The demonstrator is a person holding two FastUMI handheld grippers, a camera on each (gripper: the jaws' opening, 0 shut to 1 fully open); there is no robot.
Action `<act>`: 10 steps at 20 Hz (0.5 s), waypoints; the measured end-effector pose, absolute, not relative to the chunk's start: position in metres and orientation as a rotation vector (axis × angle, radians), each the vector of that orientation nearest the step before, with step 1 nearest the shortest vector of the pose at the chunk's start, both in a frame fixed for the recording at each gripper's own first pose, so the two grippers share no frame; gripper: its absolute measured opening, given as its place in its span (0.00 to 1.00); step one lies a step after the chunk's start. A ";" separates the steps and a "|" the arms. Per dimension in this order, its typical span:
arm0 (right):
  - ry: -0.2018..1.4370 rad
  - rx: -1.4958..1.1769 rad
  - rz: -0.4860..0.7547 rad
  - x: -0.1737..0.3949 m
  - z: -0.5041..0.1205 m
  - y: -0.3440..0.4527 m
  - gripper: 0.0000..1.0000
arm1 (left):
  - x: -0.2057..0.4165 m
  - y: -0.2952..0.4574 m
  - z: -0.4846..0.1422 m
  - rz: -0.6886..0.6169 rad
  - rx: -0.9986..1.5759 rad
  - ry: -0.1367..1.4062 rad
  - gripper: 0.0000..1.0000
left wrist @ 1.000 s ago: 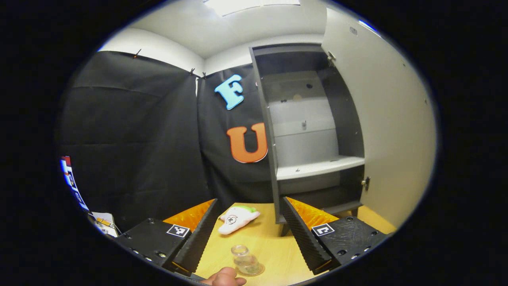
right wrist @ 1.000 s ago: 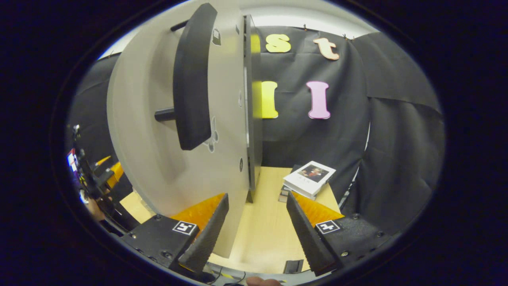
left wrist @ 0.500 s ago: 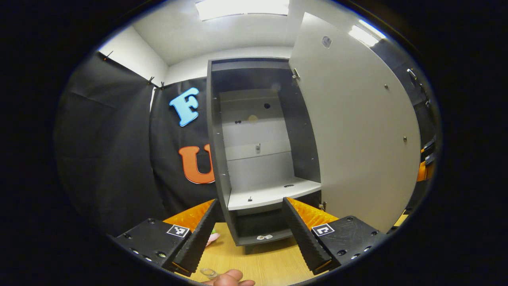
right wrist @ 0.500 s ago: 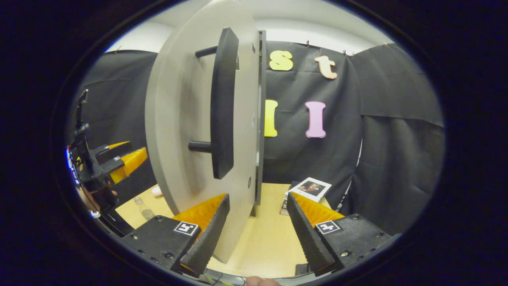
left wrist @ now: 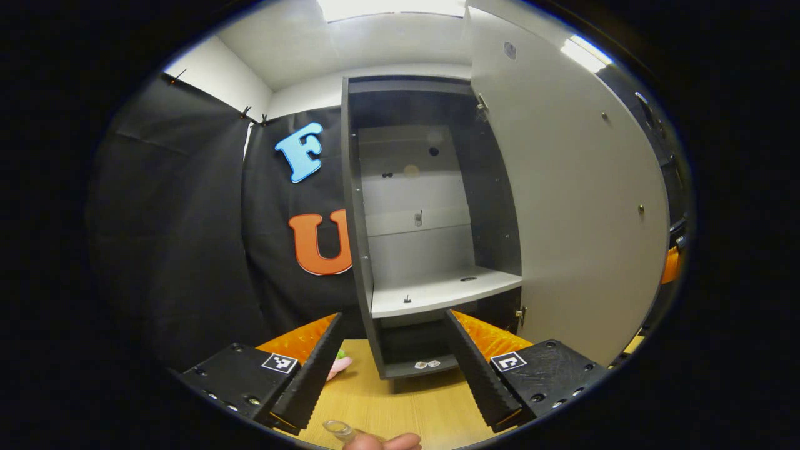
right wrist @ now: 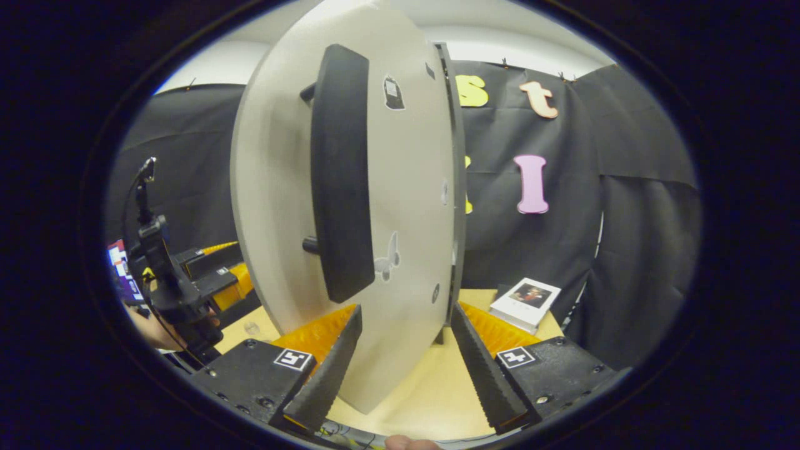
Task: Open the cabinet door with the right hand, grasp the bottle in the cabinet with the left hand and place it on the coaster, then close the cabinet door with the right hand.
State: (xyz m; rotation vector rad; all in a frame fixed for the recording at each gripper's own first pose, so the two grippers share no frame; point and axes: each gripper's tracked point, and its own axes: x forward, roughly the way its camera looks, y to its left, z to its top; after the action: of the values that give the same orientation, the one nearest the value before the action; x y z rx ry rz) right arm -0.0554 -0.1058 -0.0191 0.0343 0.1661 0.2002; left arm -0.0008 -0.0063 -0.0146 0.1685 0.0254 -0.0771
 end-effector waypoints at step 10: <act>0.194 0.059 0.329 -0.022 -0.020 -0.080 0.89 | -0.016 0.018 0.000 0.010 0.116 0.060 0.96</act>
State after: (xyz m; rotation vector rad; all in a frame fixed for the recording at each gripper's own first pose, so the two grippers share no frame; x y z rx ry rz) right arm -0.0216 -0.0801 -0.0196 0.0595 0.1941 0.3291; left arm -0.0159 0.0181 0.0000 0.1163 0.0603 0.0103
